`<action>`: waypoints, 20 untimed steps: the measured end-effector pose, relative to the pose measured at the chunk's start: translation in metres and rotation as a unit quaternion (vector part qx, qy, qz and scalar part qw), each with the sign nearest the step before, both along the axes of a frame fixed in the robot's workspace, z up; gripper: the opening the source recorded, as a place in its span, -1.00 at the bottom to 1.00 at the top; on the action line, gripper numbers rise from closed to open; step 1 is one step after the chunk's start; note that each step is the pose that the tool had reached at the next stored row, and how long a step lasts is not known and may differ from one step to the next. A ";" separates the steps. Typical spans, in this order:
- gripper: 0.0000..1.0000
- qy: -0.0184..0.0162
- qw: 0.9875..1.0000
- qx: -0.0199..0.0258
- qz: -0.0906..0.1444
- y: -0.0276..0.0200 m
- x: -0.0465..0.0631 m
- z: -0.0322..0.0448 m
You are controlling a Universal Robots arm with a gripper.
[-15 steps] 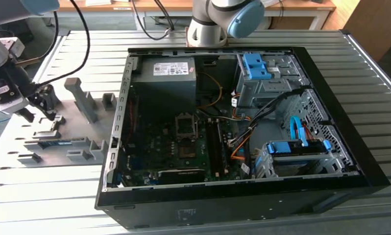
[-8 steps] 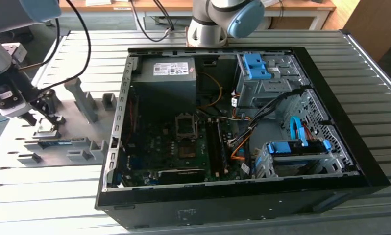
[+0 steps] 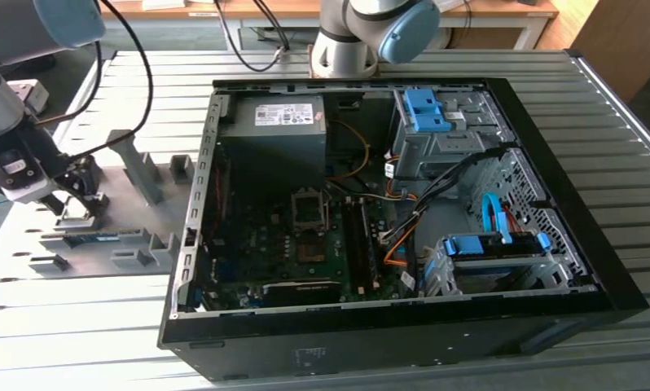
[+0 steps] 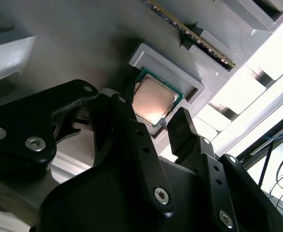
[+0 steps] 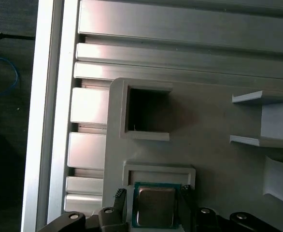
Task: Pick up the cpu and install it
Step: 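Pick up the cpu and move it towards the insertion slot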
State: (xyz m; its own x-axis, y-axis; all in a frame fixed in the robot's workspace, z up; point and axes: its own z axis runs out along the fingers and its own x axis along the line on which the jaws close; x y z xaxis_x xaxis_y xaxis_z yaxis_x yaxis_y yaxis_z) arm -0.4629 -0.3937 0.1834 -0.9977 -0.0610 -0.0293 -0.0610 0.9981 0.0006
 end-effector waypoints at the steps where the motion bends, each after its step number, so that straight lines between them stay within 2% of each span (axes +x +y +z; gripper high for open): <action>1: 0.09 0.000 1.000 0.000 0.000 -0.0001 0.000 -0.0003; 7: 0.09 0.000 1.000 0.000 0.000 0.0000 0.000 -0.0007; 15: 0.09 0.000 1.000 0.000 0.000 -0.0001 0.000 0.0024; 20: 0.09 0.000 1.000 0.000 0.000 -0.0021 0.000 0.0024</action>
State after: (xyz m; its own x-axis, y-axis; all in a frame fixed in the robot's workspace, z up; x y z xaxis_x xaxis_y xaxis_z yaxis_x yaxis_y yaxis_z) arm -0.4625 -0.3958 0.1858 -0.9977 -0.0611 -0.0299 -0.0612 0.9981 0.0009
